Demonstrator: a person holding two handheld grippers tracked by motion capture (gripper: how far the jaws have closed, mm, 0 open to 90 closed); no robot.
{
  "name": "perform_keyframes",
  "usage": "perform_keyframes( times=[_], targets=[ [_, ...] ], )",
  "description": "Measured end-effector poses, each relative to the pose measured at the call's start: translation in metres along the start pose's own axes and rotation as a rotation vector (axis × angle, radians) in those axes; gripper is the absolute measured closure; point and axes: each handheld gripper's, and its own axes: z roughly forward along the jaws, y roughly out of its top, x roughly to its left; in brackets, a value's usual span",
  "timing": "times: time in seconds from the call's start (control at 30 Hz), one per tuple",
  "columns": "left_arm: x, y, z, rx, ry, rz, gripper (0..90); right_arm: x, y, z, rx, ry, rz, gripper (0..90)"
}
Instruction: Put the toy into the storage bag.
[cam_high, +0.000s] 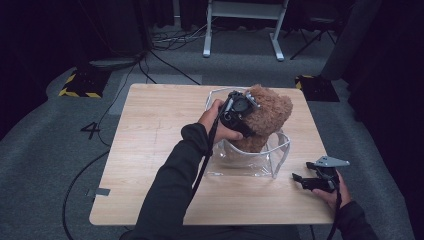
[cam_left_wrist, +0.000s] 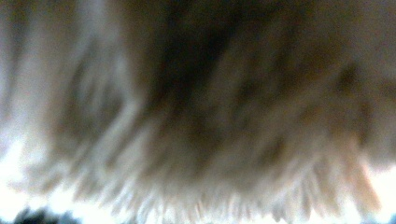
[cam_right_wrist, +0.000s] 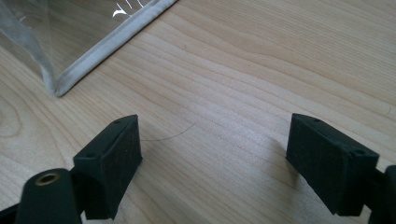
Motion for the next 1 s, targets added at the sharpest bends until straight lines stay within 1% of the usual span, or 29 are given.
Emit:
perform_keyframes(
  times=[0.03, 0.07, 0.1, 0.2, 0.23, 0.27, 0.3, 0.33, 0.37, 0.4, 0.43, 0.47, 0.5, 0.77, 0.8, 0.83, 0.93, 0.97, 1.0],
  targets=[
    [0.0, -0.001, 0.001, 0.013, 0.0, 0.0, 42.3, 0.0, 0.0, 0.0, 0.0, 0.0, 0.0, 17.8],
    [0.0, -0.001, 0.001, 0.013, 0.0, 0.0, 42.1, 0.0, 0.0, 0.0, 0.0, 0.0, 0.0, 17.8],
    [0.001, -0.003, 0.003, 0.027, -0.001, 0.01, 42.0, 0.0, 0.0, 0.0, 0.0, 0.0, 0.0, 17.8],
    [0.002, -0.004, 0.003, 0.031, -0.004, 0.01, 41.8, 0.0, 0.0, 0.0, 0.0, 0.0, 0.0, 17.8],
    [0.001, -0.005, 0.004, 0.046, 0.008, 0.014, 41.9, 0.0, 0.0, 0.0, 0.0, 0.0, 0.0, 17.8],
    [0.001, -0.005, 0.004, 0.046, 0.008, 0.014, 41.9, 0.0, 0.0, 0.0, 0.0, 0.0, 0.0, 17.8],
    [-0.002, -0.004, 0.006, 0.075, 0.03, 0.029, 41.9, 0.0, 0.0, 0.0, 0.0, 0.0, 0.0, 17.8],
    [-0.002, -0.004, 0.006, 0.075, 0.03, 0.029, 41.9, 0.0, 0.0, 0.0, 0.0, 0.0, 0.0, 17.8],
    [-0.004, -0.003, 0.008, 0.105, 0.056, 0.053, 41.9, 0.0, 0.0, 0.0, -0.001, -0.001, 0.001, 17.8],
    [-0.004, -0.003, 0.008, 0.105, 0.056, 0.053, 41.8, 0.0, 0.0, 0.0, -0.001, -0.001, 0.001, 17.8],
    [-0.004, -0.003, 0.01, 0.12, 0.053, 0.056, 41.8, 0.0, 0.0, 0.0, -0.001, -0.001, 0.0, 17.8],
    [-0.004, -0.003, 0.01, 0.12, 0.053, 0.056, 41.6, 0.0, 0.0, 0.0, -0.001, -0.001, 0.0, 17.8],
    [-0.003, -0.004, 0.01, 0.126, 0.056, 0.047, 41.6, 0.0, 0.0, 0.0, -0.001, -0.002, 0.0, 17.8],
    [0.002, -0.01, 0.012, 0.142, 0.025, 0.036, 41.6, 0.0, 0.0, 0.0, -0.001, -0.002, 0.0, 17.8],
    [0.002, -0.01, 0.012, 0.142, 0.025, 0.036, 41.6, 0.0, 0.0, 0.0, -0.001, -0.002, 0.0, 17.8],
    [0.003, -0.012, 0.012, 0.135, 0.023, 0.026, 41.6, 0.0, 0.0, 0.0, -0.001, -0.001, 0.0, 17.8],
    [0.004, -0.015, 0.012, 0.132, 0.02, 0.025, 41.5, 0.0, 0.0, 0.0, -0.001, -0.001, 0.001, 17.8],
    [0.004, -0.016, 0.011, 0.126, 0.019, 0.008, 41.1, 0.0, 0.0, 0.0, -0.001, -0.002, 0.0, 17.8],
    [0.004, -0.016, 0.011, 0.126, 0.019, 0.008, 40.5, 0.0, 0.0, 0.0, -0.001, -0.002, 0.0, 17.8]
  ],
)
